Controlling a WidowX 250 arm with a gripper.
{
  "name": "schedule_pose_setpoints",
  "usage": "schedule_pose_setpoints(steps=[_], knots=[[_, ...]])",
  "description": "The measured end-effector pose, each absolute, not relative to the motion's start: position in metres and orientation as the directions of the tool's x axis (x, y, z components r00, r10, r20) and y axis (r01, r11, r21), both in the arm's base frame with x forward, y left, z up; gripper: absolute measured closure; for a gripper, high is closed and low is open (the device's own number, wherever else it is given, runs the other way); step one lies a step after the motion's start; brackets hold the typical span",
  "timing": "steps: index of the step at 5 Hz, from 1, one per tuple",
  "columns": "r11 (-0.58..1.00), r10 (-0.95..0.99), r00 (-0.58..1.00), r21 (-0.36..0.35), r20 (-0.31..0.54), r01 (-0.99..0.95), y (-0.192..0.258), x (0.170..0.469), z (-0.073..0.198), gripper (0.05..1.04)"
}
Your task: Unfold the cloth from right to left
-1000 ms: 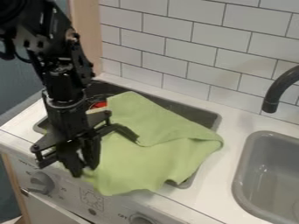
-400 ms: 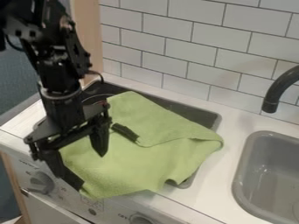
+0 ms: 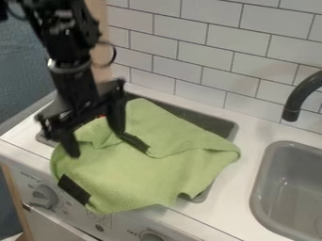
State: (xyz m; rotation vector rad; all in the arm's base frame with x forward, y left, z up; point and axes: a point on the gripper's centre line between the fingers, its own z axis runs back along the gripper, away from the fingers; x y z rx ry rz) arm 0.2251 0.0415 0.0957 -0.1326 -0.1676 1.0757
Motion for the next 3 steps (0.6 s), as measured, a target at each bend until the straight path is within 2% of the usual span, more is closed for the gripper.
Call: schedule_pose_setpoints(steps=[1,2,3], knots=[[0.510,0.860,0.498,-0.225,0.110,-0.830,0.039,0.253,0.119,0.085],[0.545,0.838,0.533,-0.203,0.117,-0.813,0.031,0.272,0.121,0.085],[0.539,0.842,0.528,-0.200,0.111,-0.818,0.031,0.271,0.121,0.085]])
